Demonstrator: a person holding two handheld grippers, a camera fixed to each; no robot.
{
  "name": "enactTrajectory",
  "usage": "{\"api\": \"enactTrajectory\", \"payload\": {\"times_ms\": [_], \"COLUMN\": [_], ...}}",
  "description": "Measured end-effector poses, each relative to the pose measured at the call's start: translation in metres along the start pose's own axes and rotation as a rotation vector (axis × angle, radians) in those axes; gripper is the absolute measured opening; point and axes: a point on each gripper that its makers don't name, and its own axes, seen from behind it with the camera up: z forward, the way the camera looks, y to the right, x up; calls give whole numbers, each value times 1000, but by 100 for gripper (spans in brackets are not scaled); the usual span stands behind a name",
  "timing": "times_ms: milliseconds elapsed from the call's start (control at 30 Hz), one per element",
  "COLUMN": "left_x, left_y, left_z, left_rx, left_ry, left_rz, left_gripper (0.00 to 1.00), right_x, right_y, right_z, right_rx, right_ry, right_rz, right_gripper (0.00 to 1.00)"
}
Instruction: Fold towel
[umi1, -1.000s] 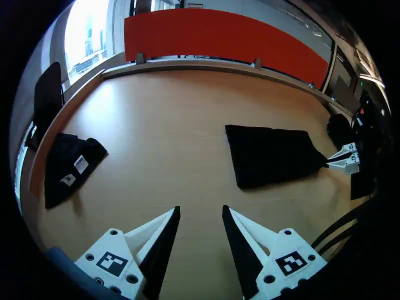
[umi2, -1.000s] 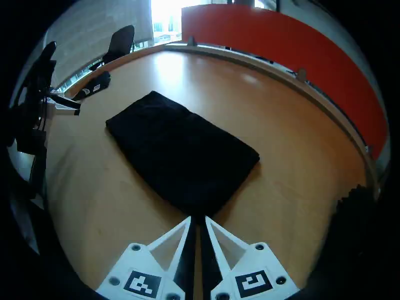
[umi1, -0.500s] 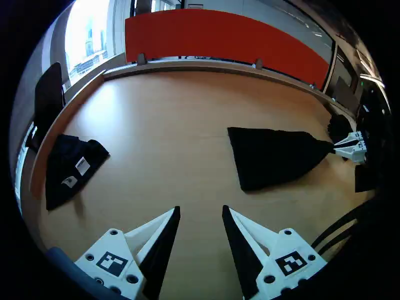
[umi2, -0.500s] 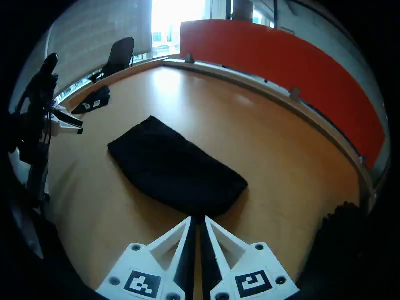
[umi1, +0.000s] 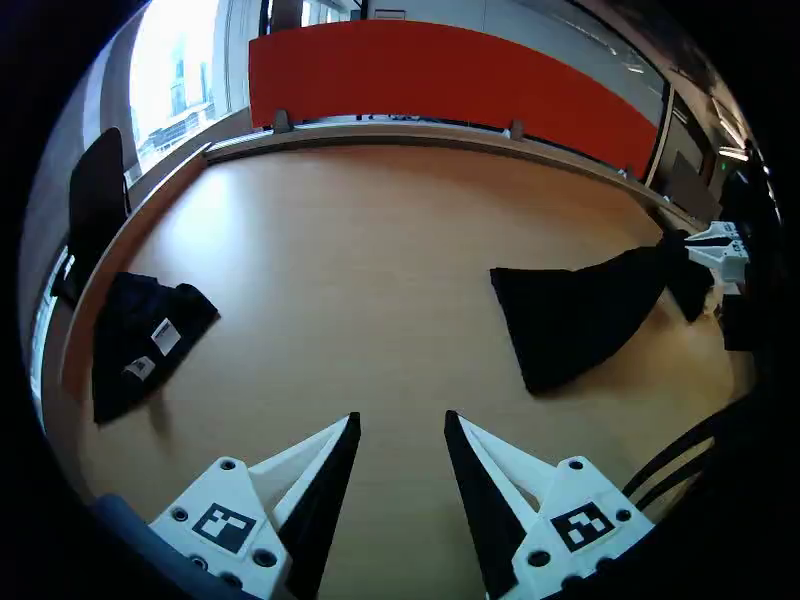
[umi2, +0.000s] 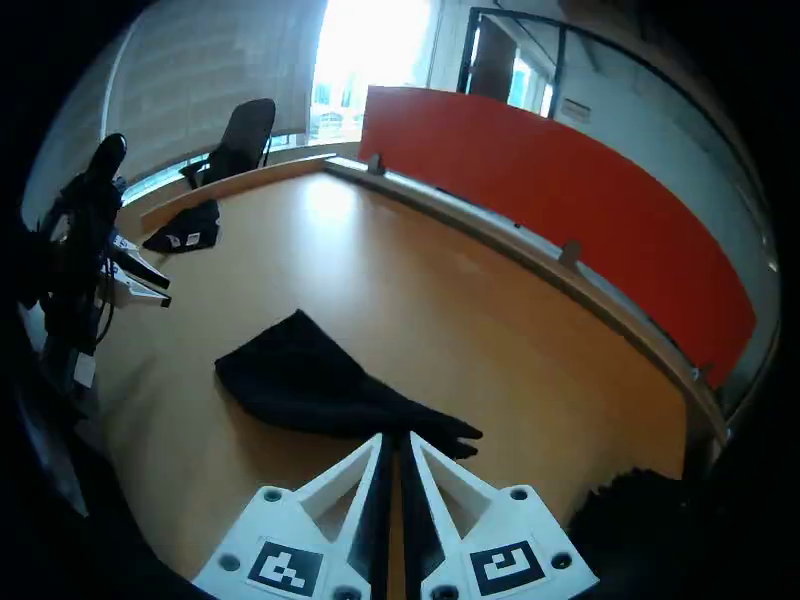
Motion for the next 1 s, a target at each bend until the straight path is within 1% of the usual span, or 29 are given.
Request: {"api": "enactTrajectory", "payload": {"times_ms": [200, 467, 733, 1000], "left_x": [1, 2, 5, 9], "left_y": [2, 2, 1, 1], "left_z": [0, -1, -4, -8], "left_rx": [-3, -1, 0, -5], "left_ry": [2, 6, 14, 27], "left_rz": [-1, -4, -8, -16], "left_gripper": [61, 61, 61, 61], "right_x": [9, 10, 17, 24], "right_y": [6, 0, -17, -48], "right_z": [-7, -7, -1, 15], "right_rx": [-9, 9, 52, 117], "right_ry": [14, 11, 12, 5], "right_rz": [-19, -34, -59, -97], "right_gripper": [5, 4, 4, 4]}}
